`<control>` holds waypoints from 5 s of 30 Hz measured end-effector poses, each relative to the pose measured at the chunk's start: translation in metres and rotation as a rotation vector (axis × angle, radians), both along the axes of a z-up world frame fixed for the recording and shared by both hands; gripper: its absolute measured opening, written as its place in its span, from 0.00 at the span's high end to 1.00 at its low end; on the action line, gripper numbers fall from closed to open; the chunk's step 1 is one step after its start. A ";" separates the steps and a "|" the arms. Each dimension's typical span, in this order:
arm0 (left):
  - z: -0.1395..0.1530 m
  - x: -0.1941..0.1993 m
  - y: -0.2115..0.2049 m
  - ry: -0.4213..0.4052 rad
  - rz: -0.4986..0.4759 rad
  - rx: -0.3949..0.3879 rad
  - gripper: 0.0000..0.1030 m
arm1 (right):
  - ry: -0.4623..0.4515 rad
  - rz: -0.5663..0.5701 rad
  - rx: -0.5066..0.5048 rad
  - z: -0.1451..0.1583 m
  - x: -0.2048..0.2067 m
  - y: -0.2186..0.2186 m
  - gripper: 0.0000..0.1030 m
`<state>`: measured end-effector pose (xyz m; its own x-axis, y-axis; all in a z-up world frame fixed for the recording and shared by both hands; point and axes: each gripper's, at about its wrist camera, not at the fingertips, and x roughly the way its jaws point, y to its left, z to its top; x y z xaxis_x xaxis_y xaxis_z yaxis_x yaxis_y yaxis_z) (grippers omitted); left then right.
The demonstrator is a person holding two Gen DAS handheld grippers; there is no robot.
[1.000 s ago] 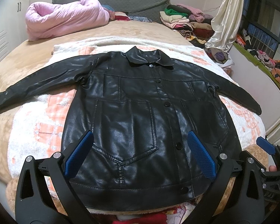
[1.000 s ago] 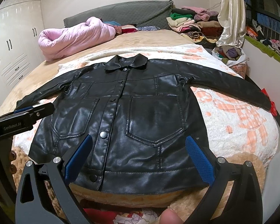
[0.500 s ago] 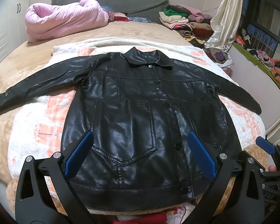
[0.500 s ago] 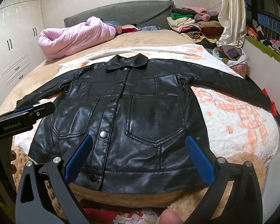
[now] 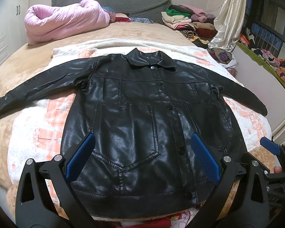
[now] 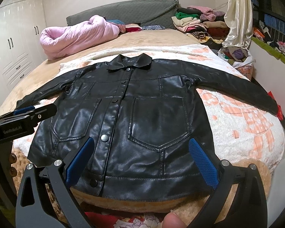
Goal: Fold large clothes
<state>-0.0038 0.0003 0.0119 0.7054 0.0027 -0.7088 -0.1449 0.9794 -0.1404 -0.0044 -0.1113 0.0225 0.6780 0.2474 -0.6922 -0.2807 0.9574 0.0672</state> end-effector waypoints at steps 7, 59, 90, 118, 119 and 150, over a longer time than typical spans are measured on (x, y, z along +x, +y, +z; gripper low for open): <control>-0.005 0.018 -0.002 0.011 0.001 0.006 0.09 | 0.001 0.013 0.006 0.002 0.019 0.002 0.04; -0.012 0.214 -0.022 0.128 0.012 -0.023 0.09 | -0.032 -0.262 0.086 0.018 0.256 -0.077 0.04; -0.060 0.298 -0.095 0.214 -0.101 -0.007 0.09 | 0.021 -0.966 0.340 -0.029 0.248 -0.285 0.04; -0.049 0.299 -0.075 0.188 -0.136 -0.039 0.09 | -0.109 -1.084 0.819 -0.073 0.245 -0.383 0.88; -0.049 0.298 -0.072 0.190 -0.126 -0.039 0.09 | -0.141 -1.049 0.805 -0.064 0.243 -0.379 0.88; 0.000 0.228 0.062 0.074 0.000 -0.316 0.09 | -0.301 0.171 0.341 0.054 0.245 -0.029 0.92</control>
<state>0.2241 0.0622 0.0123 0.6522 -0.2259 -0.7236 -0.1657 0.8890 -0.4269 0.2402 -0.1400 0.0767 0.7654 0.5515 -0.3317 -0.4874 0.8333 0.2607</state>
